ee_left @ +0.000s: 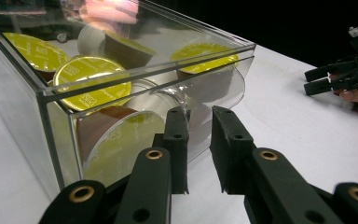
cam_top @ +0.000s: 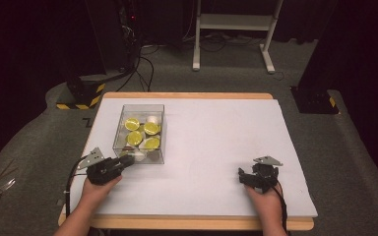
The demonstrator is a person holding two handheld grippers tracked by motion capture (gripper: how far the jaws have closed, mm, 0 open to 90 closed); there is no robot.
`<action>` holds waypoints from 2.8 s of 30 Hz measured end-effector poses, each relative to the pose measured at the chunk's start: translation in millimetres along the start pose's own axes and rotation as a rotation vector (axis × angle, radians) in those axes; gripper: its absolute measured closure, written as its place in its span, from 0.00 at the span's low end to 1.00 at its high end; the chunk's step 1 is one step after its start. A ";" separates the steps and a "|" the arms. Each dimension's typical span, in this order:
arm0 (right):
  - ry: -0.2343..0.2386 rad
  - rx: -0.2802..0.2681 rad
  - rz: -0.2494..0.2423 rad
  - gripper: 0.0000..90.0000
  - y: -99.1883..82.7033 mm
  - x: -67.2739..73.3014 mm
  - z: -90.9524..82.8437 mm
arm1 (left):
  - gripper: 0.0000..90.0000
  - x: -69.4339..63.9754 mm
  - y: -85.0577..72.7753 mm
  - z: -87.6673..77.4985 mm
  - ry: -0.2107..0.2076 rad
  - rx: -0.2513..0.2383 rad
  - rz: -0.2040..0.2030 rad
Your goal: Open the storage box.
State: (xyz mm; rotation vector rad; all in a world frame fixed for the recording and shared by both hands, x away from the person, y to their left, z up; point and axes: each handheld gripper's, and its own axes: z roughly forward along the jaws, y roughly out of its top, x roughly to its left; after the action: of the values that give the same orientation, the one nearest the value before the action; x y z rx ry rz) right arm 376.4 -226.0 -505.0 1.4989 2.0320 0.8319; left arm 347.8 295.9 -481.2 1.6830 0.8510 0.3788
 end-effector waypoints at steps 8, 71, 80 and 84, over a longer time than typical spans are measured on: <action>0.003 0.001 0.002 0.15 0.0 -0.1 0.0 | 0.85 -2.9 -0.7 -2.6 0.001 0.005 -0.003; 0.005 0.001 0.005 0.15 -0.1 -0.3 0.2 | 0.94 -31.0 -20.5 -42.9 -0.082 0.013 0.024; 0.004 0.001 0.004 0.15 -0.1 -0.1 0.1 | 1.00 -32.7 -26.4 -60.0 -0.040 -0.012 -0.023; 0.003 0.001 0.004 0.15 -0.1 -0.1 0.1 | 0.90 -33.4 -25.2 -54.3 -0.061 -0.004 -0.020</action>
State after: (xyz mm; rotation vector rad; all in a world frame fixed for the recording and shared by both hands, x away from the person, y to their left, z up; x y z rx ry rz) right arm 376.4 -226.1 -505.1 1.5036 2.0327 0.8359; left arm 281.4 312.7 -482.8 1.6723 0.8210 0.3138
